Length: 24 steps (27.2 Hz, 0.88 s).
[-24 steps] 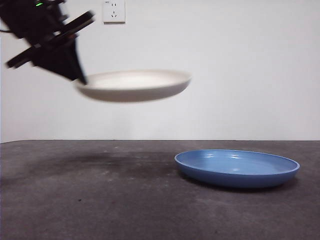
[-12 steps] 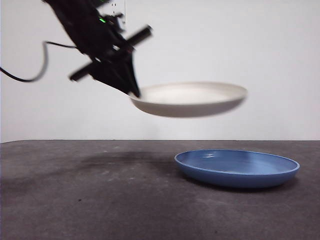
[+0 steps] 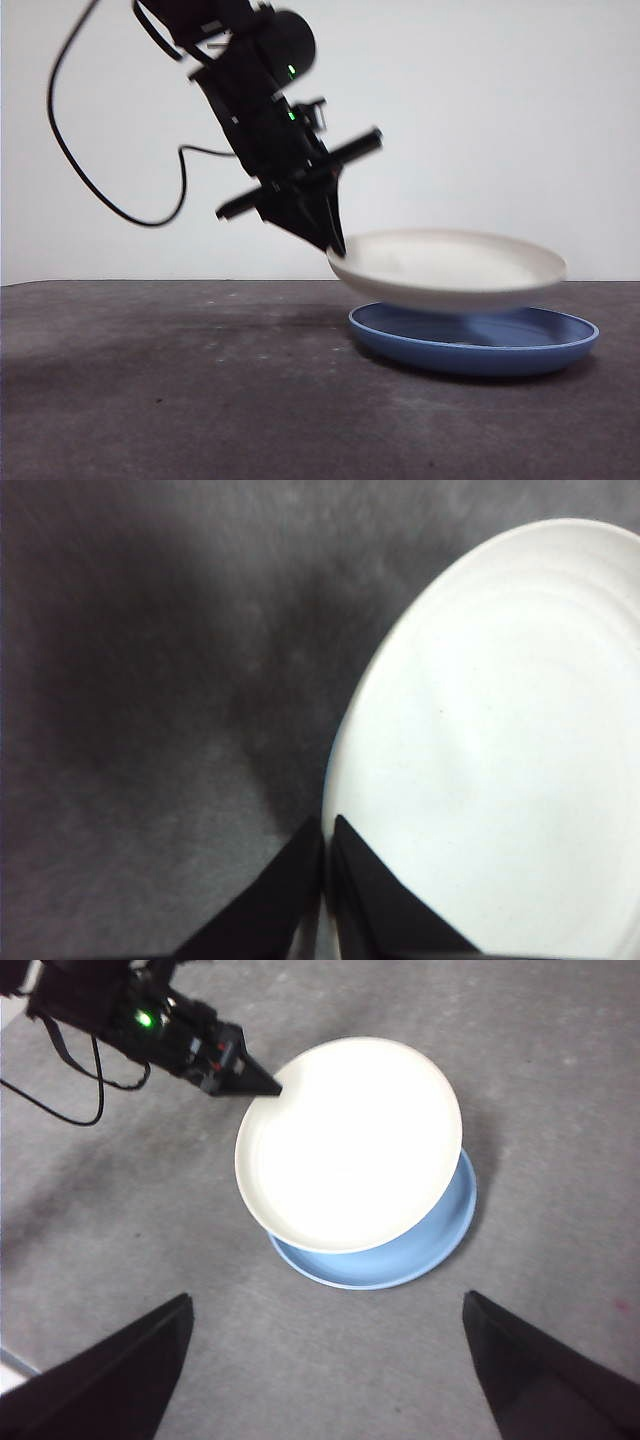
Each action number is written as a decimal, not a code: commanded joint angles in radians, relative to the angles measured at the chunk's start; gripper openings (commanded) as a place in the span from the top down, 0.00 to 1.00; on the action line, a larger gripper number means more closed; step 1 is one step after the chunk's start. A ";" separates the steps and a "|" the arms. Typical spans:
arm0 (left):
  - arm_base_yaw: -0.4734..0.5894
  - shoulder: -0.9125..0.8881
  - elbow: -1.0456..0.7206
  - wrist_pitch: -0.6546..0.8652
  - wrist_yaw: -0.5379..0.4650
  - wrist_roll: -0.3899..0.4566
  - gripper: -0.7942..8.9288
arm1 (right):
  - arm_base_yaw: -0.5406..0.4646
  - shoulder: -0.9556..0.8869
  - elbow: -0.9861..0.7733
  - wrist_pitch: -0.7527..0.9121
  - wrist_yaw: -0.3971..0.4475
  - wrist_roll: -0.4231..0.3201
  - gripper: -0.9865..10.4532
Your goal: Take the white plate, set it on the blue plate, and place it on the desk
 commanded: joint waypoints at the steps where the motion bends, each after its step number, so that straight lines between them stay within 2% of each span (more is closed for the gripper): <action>1: -0.020 0.056 0.051 0.012 0.001 -0.006 0.91 | 0.002 -0.001 0.023 -0.003 0.009 0.011 0.54; 13: -0.047 0.121 0.068 0.021 0.000 0.007 0.90 | 0.002 0.000 0.023 -0.003 0.009 0.011 0.54; 17: -0.057 0.121 0.068 0.013 0.000 0.029 0.72 | 0.002 0.000 0.023 -0.003 0.009 0.011 0.54; 22: -0.070 0.118 0.076 0.000 0.001 0.029 0.71 | 0.002 0.000 0.023 -0.004 0.009 0.011 0.54; 24: -0.068 0.103 0.083 -0.017 0.000 0.030 0.59 | 0.002 0.000 0.023 -0.004 0.009 0.011 0.54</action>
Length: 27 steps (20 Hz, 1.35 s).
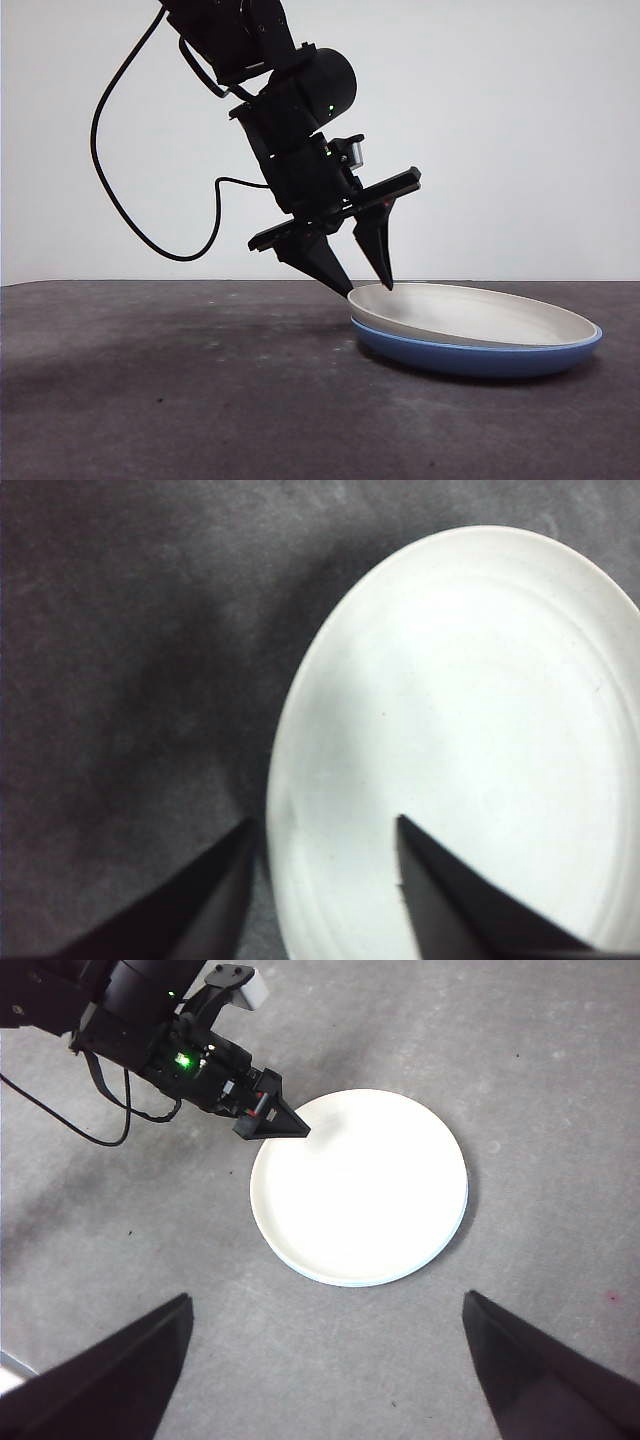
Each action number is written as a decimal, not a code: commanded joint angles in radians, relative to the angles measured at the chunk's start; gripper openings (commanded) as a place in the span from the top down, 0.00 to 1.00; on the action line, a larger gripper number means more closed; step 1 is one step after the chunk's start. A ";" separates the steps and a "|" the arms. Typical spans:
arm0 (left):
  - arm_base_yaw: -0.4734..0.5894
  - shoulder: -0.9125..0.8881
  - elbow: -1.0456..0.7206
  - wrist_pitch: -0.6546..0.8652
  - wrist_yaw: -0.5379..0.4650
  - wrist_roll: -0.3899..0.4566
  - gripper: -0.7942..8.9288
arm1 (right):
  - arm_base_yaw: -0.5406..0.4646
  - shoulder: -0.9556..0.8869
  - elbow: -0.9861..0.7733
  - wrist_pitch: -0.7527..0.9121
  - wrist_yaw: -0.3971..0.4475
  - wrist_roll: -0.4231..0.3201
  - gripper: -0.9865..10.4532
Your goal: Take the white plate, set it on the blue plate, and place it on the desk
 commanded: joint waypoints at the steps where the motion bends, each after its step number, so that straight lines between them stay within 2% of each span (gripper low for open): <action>1: -0.007 -0.005 0.035 -0.009 0.002 0.014 0.55 | 0.002 0.003 0.021 0.005 0.002 0.010 0.54; 7: 0.028 -0.188 0.036 -0.061 0.002 0.060 0.53 | 0.002 0.003 0.021 0.005 0.002 0.010 0.54; 18: 0.071 -0.688 -0.016 -0.344 0.004 0.190 0.53 | 0.002 0.004 0.020 0.005 0.040 0.009 0.54; 20: 0.071 -0.766 -0.090 -0.348 0.025 0.201 0.53 | 0.002 0.004 0.020 0.005 0.040 0.009 0.54; 27: 0.069 -1.048 -0.493 -0.287 0.190 0.207 0.53 | 0.002 0.004 0.020 -0.016 0.039 0.010 0.54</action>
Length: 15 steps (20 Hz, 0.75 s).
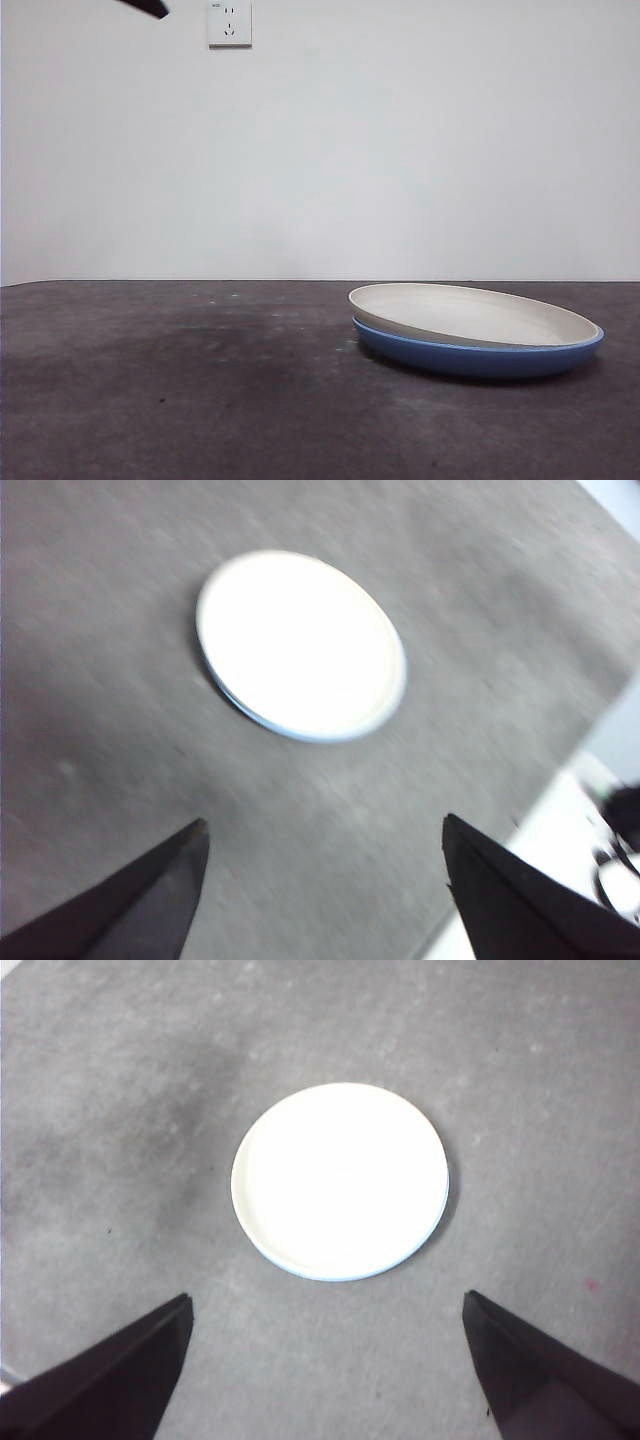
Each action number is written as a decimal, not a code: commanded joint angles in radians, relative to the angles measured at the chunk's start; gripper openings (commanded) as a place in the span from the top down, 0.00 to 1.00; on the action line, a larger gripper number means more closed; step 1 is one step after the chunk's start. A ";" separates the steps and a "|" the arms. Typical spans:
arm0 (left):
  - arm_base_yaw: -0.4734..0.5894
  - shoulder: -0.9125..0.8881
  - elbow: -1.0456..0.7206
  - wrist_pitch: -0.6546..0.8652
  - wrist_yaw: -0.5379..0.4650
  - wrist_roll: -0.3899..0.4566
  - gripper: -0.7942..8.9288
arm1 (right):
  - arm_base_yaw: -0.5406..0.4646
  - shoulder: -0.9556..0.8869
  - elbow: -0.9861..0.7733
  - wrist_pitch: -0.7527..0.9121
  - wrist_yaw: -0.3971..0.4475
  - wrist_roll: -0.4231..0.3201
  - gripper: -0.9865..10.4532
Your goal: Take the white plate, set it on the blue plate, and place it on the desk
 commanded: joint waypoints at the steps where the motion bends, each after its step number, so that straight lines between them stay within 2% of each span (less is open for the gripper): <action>1: -0.006 -0.065 -0.097 0.029 0.036 0.015 0.53 | 0.002 0.004 0.019 -0.006 0.000 0.010 0.54; 4: -0.006 -0.121 -0.154 0.019 0.100 0.018 0.53 | 0.002 0.004 0.019 -0.026 0.000 0.011 0.54; 11: -0.006 -0.138 -0.155 0.025 0.105 0.017 0.53 | 0.002 0.013 0.018 -0.028 0.000 0.059 0.54; 15: -0.006 -0.138 -0.155 0.025 0.105 0.018 0.53 | 0.002 0.080 -0.023 -0.009 0.021 0.090 0.54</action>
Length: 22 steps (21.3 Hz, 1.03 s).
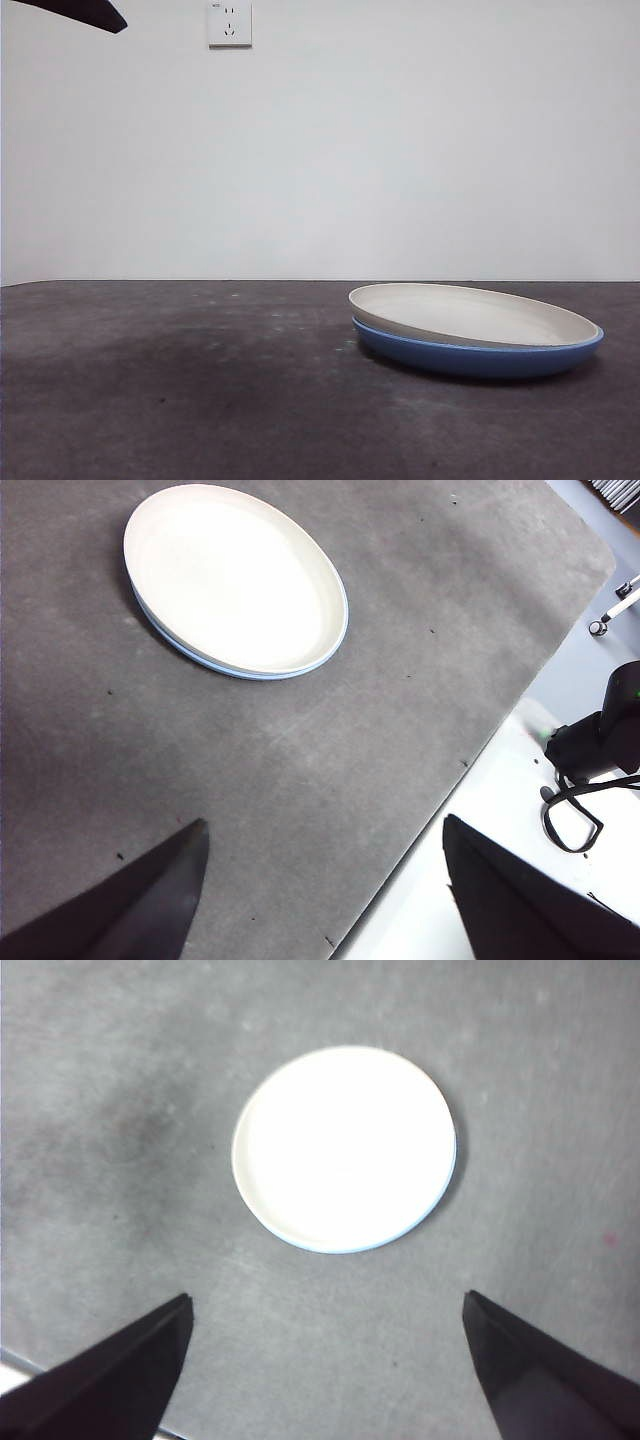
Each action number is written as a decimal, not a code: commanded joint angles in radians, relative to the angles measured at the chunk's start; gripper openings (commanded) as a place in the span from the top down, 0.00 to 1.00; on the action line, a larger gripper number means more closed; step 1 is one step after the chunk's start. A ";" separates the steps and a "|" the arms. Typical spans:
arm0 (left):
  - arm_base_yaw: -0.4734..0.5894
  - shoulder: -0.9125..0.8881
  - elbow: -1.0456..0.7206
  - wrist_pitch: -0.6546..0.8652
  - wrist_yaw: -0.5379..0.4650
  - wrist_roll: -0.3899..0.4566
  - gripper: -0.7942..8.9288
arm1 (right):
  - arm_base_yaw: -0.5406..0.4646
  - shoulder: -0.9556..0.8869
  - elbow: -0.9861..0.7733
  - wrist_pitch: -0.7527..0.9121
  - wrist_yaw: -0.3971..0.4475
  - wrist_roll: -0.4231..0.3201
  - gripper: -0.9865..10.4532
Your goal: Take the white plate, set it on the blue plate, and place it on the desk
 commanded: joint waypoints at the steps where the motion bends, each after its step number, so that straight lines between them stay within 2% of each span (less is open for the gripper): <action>1: -0.006 0.006 0.010 0.007 0.007 0.015 0.53 | 0.001 0.054 -0.043 0.044 0.011 0.025 0.54; 8: -0.006 0.006 0.010 0.006 0.007 0.015 0.53 | -0.002 0.291 -0.264 0.422 0.010 0.095 0.54; 20: -0.006 0.006 0.010 0.006 0.007 0.014 0.53 | -0.002 0.669 -0.266 0.689 0.003 0.099 0.54; 22: -0.006 0.006 0.010 0.006 0.007 0.014 0.53 | -0.002 0.715 -0.266 0.727 0.003 0.099 0.57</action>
